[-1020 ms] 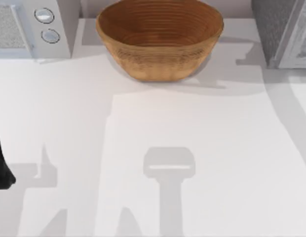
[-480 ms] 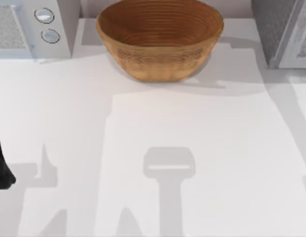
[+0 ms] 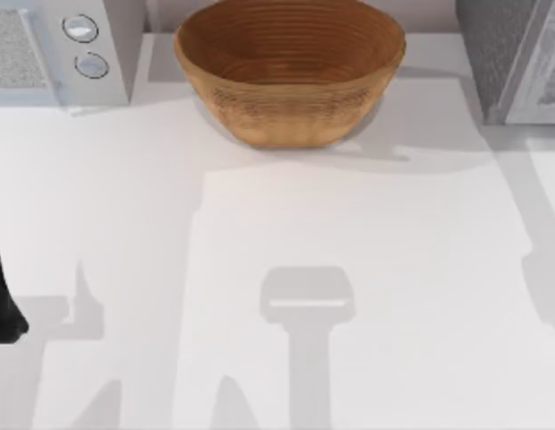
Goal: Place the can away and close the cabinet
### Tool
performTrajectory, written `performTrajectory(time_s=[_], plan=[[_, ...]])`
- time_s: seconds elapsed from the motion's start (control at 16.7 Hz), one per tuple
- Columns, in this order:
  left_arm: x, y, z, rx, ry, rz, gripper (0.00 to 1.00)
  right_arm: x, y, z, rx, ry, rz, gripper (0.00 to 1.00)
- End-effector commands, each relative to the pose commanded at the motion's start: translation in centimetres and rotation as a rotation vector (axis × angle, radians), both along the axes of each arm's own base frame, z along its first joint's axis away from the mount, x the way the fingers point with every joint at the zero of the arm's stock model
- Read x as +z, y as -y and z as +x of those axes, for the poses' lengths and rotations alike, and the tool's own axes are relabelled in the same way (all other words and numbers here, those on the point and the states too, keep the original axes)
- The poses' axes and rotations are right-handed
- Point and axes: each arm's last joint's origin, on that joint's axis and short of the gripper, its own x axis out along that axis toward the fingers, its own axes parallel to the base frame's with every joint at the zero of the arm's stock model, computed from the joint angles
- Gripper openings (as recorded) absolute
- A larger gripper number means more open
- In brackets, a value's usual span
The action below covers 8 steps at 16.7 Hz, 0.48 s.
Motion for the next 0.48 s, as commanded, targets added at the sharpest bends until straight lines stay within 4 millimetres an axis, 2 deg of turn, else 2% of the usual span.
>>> performTrajectory(time_s=[0.24,0.48], plan=[[0.0,0.0,0.0,0.000,0.000,0.000,1.00,-1.0,0.2,2.0,0.004,-0.011,0.002,0.00],[0.0,0.0,0.0,0.000,0.000,0.000,1.00,-1.0,0.2,2.1,0.004,-0.012,0.002,0.00]])
